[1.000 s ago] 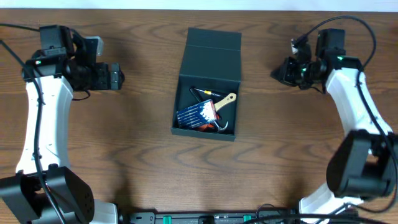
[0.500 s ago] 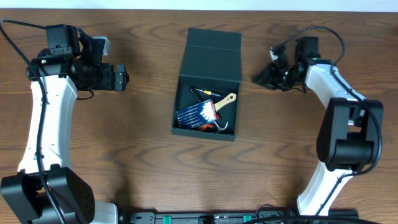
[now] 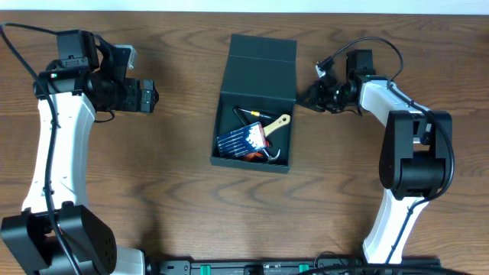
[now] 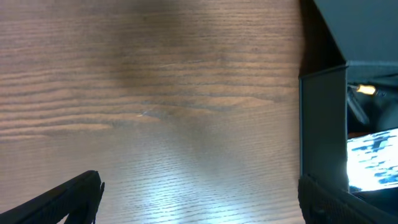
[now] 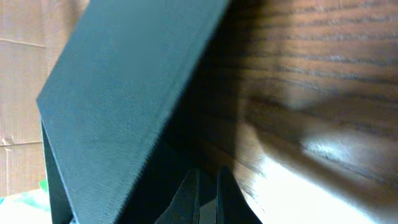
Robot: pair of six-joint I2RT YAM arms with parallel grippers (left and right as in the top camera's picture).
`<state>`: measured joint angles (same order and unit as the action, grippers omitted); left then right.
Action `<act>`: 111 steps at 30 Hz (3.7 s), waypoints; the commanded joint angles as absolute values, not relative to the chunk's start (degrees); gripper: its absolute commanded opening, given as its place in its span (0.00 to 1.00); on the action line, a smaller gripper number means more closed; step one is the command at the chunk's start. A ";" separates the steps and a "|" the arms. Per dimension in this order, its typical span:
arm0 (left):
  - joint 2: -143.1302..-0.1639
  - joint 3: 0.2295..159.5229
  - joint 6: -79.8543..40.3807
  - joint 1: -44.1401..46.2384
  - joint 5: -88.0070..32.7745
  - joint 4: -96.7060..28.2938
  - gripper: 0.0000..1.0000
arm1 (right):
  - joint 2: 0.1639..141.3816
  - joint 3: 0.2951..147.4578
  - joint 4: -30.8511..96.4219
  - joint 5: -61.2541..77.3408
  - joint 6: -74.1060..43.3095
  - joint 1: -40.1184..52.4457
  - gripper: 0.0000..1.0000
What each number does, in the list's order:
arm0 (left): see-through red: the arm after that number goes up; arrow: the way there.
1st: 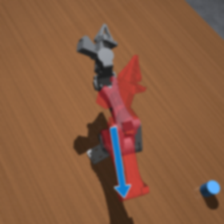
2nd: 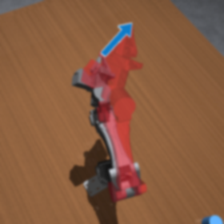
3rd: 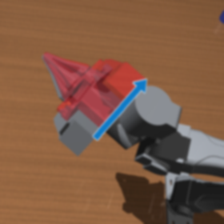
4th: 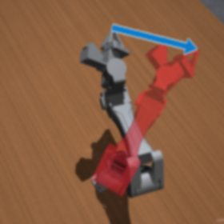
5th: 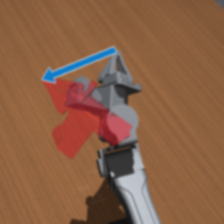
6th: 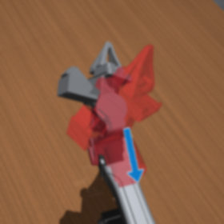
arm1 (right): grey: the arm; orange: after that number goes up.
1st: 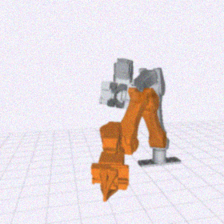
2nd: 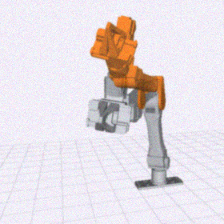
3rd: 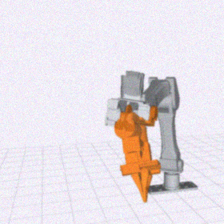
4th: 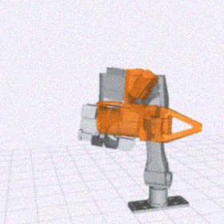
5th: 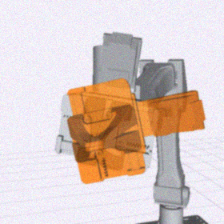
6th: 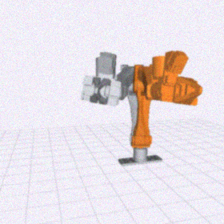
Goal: Pack container
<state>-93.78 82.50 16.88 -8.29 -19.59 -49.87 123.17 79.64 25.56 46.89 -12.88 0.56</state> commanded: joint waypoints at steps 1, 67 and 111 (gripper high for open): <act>-94.50 80.95 19.51 -8.25 -20.36 -49.80 0.99 | 123.87 79.37 24.40 48.73 -14.33 1.06 0.01; -96.25 80.84 19.49 -8.25 -20.36 -49.89 0.99 | 131.41 79.37 -11.05 70.15 -34.70 1.06 0.02; -118.87 80.86 -22.52 -5.50 -53.08 -11.22 0.05 | 131.41 79.37 -7.03 60.10 -36.21 0.40 0.01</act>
